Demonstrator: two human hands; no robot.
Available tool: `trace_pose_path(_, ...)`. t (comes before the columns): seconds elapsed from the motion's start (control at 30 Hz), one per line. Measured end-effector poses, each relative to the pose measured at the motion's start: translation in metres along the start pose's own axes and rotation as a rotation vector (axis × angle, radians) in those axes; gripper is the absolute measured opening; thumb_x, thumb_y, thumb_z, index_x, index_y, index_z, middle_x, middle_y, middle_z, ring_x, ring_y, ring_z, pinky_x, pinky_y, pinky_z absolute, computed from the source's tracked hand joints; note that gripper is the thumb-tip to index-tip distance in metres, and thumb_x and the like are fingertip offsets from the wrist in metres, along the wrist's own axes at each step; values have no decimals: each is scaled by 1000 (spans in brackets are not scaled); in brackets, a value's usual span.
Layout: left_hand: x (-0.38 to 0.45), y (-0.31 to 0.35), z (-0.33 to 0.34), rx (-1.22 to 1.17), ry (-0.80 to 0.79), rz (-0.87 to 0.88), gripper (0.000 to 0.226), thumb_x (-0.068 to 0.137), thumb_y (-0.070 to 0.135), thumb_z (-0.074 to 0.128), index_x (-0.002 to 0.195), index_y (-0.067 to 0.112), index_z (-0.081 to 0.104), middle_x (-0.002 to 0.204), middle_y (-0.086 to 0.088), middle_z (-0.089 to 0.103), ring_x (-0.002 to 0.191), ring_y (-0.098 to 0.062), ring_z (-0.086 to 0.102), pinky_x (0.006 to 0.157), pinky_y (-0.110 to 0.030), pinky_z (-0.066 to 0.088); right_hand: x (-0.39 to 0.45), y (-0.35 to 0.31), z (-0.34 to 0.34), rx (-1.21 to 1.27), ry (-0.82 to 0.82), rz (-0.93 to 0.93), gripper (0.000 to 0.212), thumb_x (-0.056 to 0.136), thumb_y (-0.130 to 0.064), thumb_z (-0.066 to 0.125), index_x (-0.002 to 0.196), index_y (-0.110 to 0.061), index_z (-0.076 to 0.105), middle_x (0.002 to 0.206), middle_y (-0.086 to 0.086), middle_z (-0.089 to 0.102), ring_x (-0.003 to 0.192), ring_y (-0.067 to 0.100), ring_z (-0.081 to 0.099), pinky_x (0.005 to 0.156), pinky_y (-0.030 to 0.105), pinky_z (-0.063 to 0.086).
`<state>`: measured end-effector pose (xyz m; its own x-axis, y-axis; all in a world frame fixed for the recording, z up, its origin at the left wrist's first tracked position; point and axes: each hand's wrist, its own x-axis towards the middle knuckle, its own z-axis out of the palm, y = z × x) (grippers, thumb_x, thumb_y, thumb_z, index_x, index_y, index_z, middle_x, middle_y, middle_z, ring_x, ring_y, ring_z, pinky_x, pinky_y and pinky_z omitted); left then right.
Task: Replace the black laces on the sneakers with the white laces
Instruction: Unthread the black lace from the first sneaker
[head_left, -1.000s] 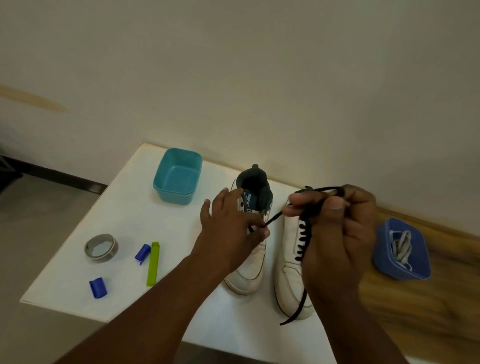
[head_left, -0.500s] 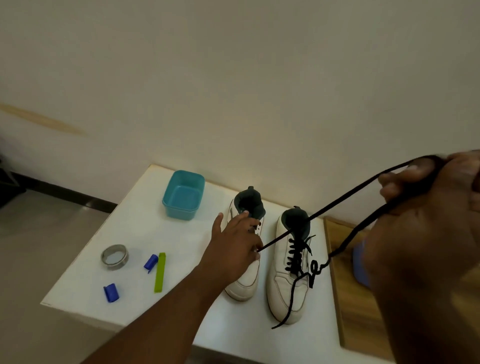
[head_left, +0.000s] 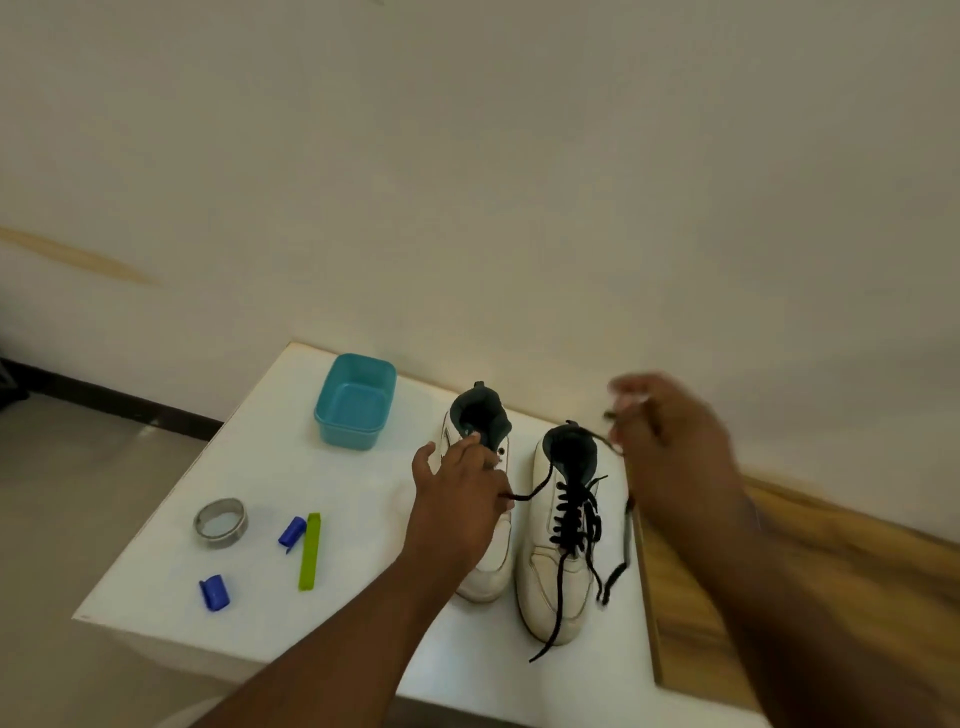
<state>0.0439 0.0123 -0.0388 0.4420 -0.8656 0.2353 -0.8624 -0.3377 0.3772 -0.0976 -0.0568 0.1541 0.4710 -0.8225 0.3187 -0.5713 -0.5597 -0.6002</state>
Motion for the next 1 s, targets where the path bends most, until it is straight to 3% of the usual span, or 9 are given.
trace_pose_path(0.1, -8, 0, 2, 61, -34, 2, 36, 84, 63, 63, 111, 39, 64, 138, 11, 54, 149, -16, 28, 117, -60, 8, -28, 41, 57, -322, -491, 166, 18, 106, -35, 45, 113, -33, 62, 102, -4, 69, 87, 8, 63, 84, 35, 57)
trace_pose_path(0.2, -11, -4, 4, 124, -24, 5, 49, 81, 73, 59, 116, 39, 62, 144, 4, 52, 149, -32, 30, 115, -69, 9, -44, 55, 93, -532, -471, 86, 37, 103, -47, 48, 138, -37, 52, 136, -3, 58, 120, 15, 56, 106, 36, 46)
trace_pose_path(0.27, -10, -9, 1, 144, -20, 13, 51, 80, 74, 57, 118, 40, 63, 144, 3, 54, 148, -34, 31, 114, -70, 11, -45, 54, 110, -616, -364, -53, 40, 101, -49, 51, 139, -38, 55, 146, -2, 49, 135, 23, 45, 113, 43, 33)
trace_pose_path(0.37, -12, -15, 1, 144, -28, 27, 47, 78, 71, 61, 116, 43, 63, 143, 5, 56, 147, -35, 33, 114, -70, 12, -42, 58, 126, -646, -397, -43, 34, 101, -50, 48, 123, -35, 68, 132, -5, 57, 129, 22, 46, 111, 45, 28)
trace_pose_path(0.47, -13, -16, 5, 140, -55, 25, 48, 78, 73, 58, 117, 44, 63, 143, 6, 55, 146, -34, 34, 113, -70, 14, -41, 69, 136, -670, -491, 51, 30, 101, -42, 45, 118, -33, 68, 117, -7, 62, 119, 21, 51, 105, 43, 31)
trace_pose_path(0.57, -9, -17, 6, 135, -46, 31, 50, 79, 76, 53, 118, 46, 62, 143, 8, 54, 146, -32, 34, 113, -71, 13, -41, 77, 139, -543, -467, 110, 22, 101, -36, 45, 106, -33, 66, 103, -9, 67, 112, 18, 56, 101, 42, 32)
trace_pose_path(0.83, -12, -20, 9, 146, -63, 32, 51, 74, 77, 62, 117, 50, 61, 144, 9, 54, 146, -33, 33, 112, -72, 12, -58, 80, 142, -728, -407, 61, 15, 90, -26, 61, 105, -29, 58, 98, -7, 61, 99, 17, 60, 98, 38, 36)
trace_pose_path(0.9, -11, -20, 6, 163, -81, 28, 54, 73, 77, 63, 120, 50, 59, 147, 9, 49, 149, -33, 28, 113, -72, 7, -52, 85, 131, -682, -314, 116, 16, 90, -18, 60, 100, -29, 56, 93, -9, 59, 92, 14, 59, 96, 36, 36)
trace_pose_path(1.0, -11, -19, 0, 161, -110, 30, 56, 76, 77, 59, 126, 50, 56, 151, 10, 45, 151, -31, 22, 114, -71, 2, -46, 84, 119, -535, -349, 48, 15, 100, -16, 52, 94, -30, 54, 82, -7, 60, 83, 11, 59, 101, 34, 36)
